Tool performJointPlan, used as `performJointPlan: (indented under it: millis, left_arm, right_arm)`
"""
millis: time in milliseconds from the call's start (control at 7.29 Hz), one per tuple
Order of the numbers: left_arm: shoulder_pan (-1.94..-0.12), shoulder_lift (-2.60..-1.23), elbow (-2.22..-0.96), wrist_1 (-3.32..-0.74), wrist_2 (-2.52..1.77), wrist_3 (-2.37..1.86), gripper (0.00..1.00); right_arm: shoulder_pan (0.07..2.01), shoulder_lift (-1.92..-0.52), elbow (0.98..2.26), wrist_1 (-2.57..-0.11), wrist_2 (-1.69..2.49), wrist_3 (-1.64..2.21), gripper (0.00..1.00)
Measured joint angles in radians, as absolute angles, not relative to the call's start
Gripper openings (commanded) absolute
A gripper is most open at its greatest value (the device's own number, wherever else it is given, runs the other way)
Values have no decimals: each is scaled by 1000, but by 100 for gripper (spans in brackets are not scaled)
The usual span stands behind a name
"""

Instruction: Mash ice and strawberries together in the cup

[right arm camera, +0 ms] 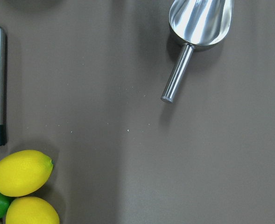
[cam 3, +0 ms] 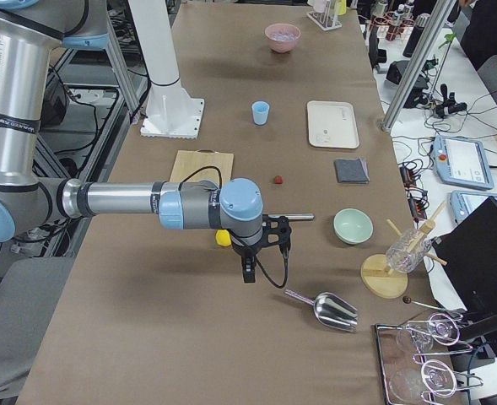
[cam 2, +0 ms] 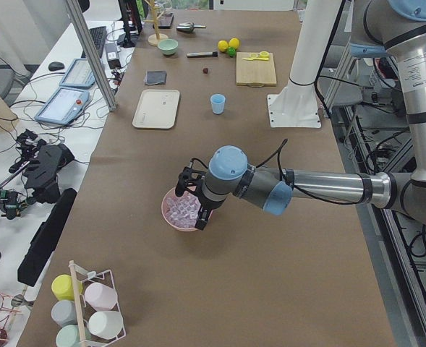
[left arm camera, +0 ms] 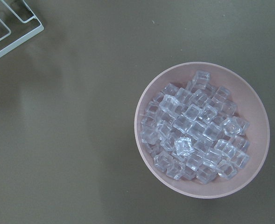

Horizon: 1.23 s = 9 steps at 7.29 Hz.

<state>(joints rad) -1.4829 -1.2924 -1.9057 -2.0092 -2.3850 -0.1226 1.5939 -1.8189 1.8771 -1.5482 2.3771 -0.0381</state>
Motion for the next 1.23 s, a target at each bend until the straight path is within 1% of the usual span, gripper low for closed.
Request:
performJointPlan:
  millis: [274, 548, 686, 960, 1097, 1234]
  left_arm:
    - [-1376, -1362, -1893, -2033, -2318, -75, 93]
    - [-1284, -1428, -1836, -2037, -2257, 19, 92]
    - [-1255, -1448, -1804, -2039, -2244, 76, 89]
    - [-1208, -1460, -1765, -2050, -2226, 142, 83]
    - [-1186, -1459, -1741, -2077, -2222, 160, 82]
    - [-1173, -1459, -1707, -2119, -2220, 170, 77]
  right_arm:
    - [1594, -1819, 1876, -1548, 2384, -39, 100]
    - [1594, -1819, 1877, -1547, 2385, -35, 100]
    - [1594, -1818, 1878, -1547, 2384, -32, 100]
    - [1595, -1813, 1882, -1547, 2382, -31, 100]
    - [1595, -1806, 1880, -1547, 2382, -30, 100]
    - [1595, -1802, 1879, -1548, 2382, -30, 100]
